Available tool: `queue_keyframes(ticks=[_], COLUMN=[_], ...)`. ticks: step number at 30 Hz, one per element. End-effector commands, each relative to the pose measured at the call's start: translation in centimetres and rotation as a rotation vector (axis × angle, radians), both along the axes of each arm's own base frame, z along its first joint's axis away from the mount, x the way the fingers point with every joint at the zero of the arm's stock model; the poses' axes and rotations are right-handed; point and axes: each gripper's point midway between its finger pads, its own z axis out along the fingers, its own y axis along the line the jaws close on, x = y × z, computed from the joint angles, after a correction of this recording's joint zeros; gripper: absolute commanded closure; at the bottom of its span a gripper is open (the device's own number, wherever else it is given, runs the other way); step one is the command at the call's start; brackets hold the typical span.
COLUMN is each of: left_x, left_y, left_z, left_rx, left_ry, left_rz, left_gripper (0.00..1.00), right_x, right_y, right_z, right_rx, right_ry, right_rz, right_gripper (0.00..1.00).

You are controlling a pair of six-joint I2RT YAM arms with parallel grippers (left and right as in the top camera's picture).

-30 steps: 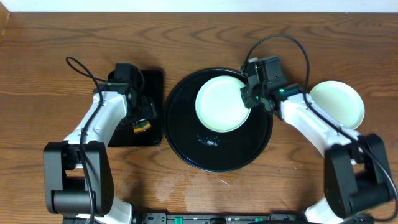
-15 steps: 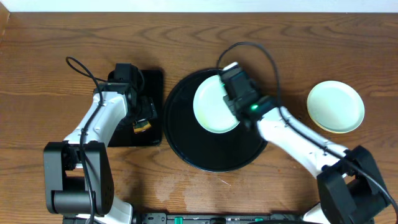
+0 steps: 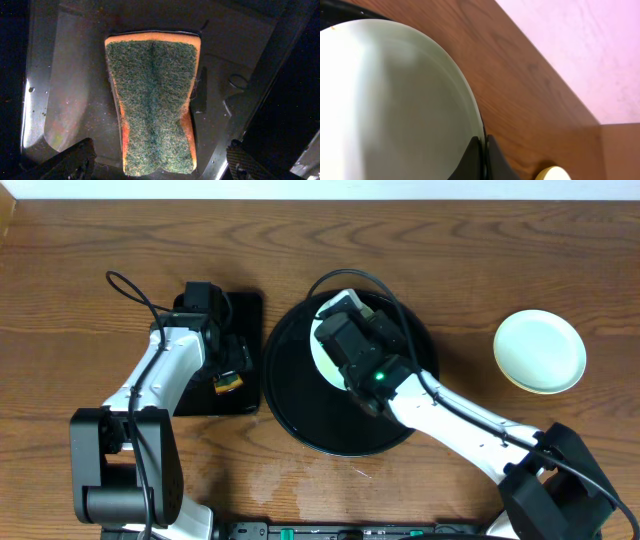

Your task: Clean dirty plates on tray and stack at the side

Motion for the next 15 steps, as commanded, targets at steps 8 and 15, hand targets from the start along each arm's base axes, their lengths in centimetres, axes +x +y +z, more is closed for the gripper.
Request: queue_keyframes(ticks=[8, 15], left_x=[-0.2, -0.2], left_y=[0.1, 0.1], left_z=[-0.3, -0.3], left_rx=[0.003, 0.003], left_ry=[0.008, 0.008], left_rz=[-0.006, -0.005], left_gripper=[0.15, 0.15], right_x=[-1.6, -1.8], right_y=[1.7, 2.2], right_z=[4.6, 5.7], right_rx=[-0.130, -0.123], right_ry=[-0.158, -0.189], right_rz=[0.023, 0.037], right_gripper=[0.99, 0.99])
